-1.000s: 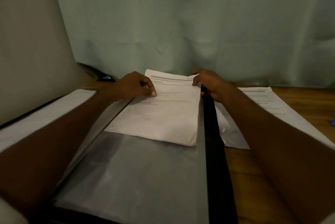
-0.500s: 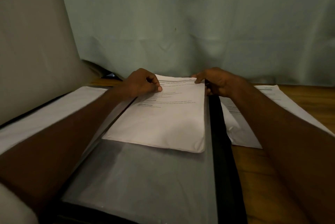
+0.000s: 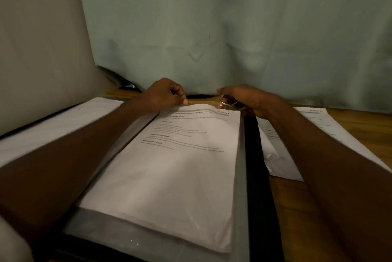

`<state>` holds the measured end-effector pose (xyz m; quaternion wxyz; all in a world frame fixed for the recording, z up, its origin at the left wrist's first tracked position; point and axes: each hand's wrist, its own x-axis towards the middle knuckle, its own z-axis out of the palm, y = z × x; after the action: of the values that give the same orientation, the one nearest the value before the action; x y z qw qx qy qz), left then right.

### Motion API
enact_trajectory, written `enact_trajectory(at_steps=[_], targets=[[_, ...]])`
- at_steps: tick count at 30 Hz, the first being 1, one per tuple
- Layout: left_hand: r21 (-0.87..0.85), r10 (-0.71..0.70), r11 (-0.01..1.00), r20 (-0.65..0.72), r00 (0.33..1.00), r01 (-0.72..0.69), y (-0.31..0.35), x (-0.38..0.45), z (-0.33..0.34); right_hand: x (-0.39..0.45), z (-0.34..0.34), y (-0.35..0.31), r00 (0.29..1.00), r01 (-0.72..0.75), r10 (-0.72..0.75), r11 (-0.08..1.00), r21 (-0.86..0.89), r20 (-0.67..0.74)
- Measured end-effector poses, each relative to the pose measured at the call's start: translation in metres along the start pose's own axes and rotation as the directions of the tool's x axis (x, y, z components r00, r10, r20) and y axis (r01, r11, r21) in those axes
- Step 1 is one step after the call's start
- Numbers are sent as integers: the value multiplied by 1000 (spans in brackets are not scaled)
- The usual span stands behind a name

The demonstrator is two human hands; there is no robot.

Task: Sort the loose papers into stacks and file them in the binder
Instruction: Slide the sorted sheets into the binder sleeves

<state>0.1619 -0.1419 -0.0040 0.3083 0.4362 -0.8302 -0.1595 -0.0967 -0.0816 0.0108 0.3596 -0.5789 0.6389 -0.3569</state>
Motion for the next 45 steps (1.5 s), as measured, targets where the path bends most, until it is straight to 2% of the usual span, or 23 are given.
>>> enact_trajectory(at_steps=[9,16,18,20,21,26,28,30,32,34,37,40,43,45], targets=[[-73,6,997,53,999,-2,1,-3,-2,-8,2,-10,996,18,-4,987,-157,86],[-44,-31,998,43,999,33,-14,-2,-9,-2,2,-6,988,116,-85,961,-251,129],[100,-67,993,3,998,66,-18,0,-11,2,1,-3,983,133,-97,963,-235,158],[300,-96,950,3,995,90,-21,2,-9,6,2,1,971,179,-119,936,-303,206],[345,-104,934,15,994,93,-22,3,-8,7,3,1,967,198,-127,920,-337,222],[414,-65,909,36,997,44,-14,3,-9,15,0,-2,979,180,-106,856,-485,175],[426,-41,904,50,998,16,-11,3,-7,23,-1,-1,984,173,-113,766,-619,135],[441,-23,898,61,998,-6,-11,2,-3,25,5,-5,968,222,-236,671,-707,79],[459,2,888,79,997,-38,-9,3,1,21,18,-12,906,357,-418,667,-655,68],[451,26,890,88,996,-63,-10,3,2,11,37,-15,862,466,-496,691,-553,107],[449,40,890,106,993,-84,-10,2,4,13,63,4,829,539,-519,646,-540,208],[480,29,871,170,985,-109,-11,3,3,18,69,19,793,579,-571,601,-550,211],[489,-24,867,239,971,-99,-13,1,6,17,70,17,790,581,-577,593,-557,209],[492,1,862,241,970,-124,-10,-4,9,13,71,15,785,581,-585,581,-571,204]])
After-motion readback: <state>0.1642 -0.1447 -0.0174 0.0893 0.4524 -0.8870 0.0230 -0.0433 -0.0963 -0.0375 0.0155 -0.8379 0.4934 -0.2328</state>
